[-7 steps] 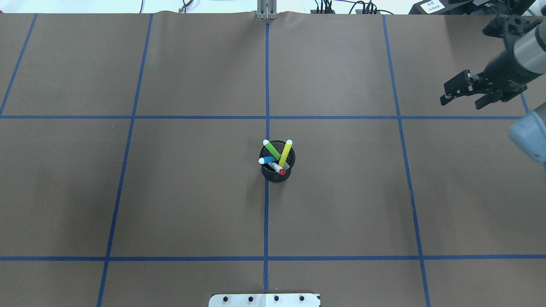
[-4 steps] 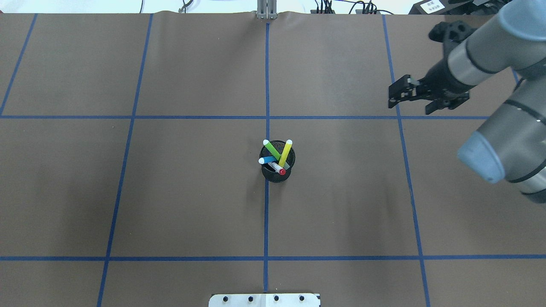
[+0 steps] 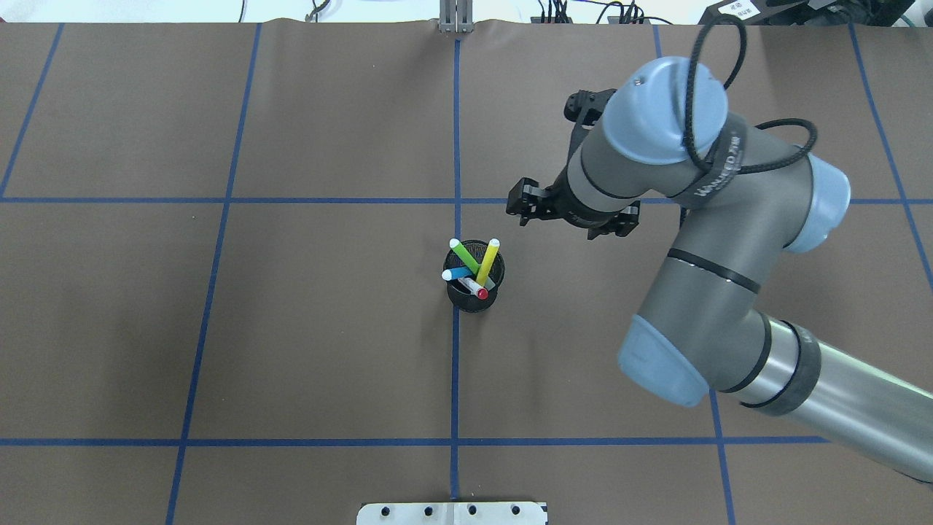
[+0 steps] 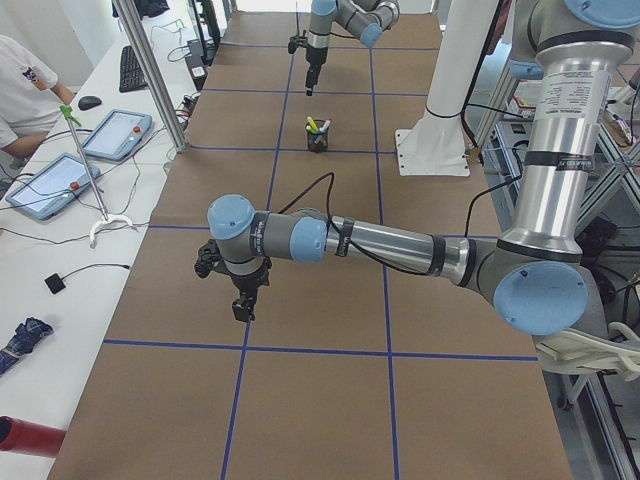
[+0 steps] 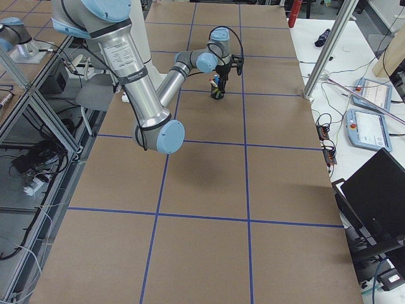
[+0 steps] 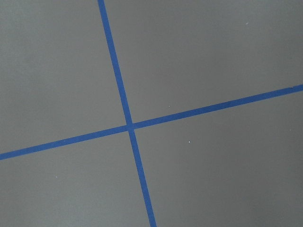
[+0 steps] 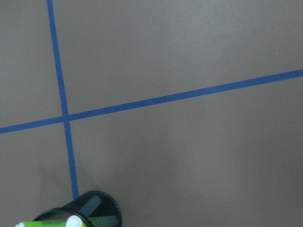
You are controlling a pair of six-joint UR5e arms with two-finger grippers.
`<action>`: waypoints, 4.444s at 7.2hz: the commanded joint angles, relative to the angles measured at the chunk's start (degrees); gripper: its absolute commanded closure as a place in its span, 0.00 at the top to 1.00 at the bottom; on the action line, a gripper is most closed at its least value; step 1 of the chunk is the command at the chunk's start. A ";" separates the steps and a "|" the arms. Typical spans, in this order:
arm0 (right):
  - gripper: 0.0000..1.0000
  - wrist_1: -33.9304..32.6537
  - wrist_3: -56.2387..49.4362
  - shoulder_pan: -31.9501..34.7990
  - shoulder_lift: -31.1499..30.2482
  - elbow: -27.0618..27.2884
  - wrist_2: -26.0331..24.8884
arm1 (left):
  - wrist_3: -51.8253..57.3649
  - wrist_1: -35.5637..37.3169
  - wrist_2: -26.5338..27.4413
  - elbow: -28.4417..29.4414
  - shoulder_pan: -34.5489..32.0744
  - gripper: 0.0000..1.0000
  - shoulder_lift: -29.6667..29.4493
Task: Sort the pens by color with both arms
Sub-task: 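Lower the right gripper into the cup and grasp the blue marker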
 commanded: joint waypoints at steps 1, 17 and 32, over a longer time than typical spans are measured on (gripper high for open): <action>0.86 -3.01 0.26 -3.83 7.06 -4.15 -2.50 | 0.00 -0.04 -1.42 0.06 0.00 1.00 0.00; 0.52 -12.24 -12.83 -13.77 20.01 -21.67 -22.72 | -0.09 0.14 -5.20 0.06 0.71 1.00 0.00; 0.00 -25.14 -13.98 -12.55 20.36 -6.58 -22.55 | -0.18 0.05 -5.64 0.15 0.79 1.00 0.09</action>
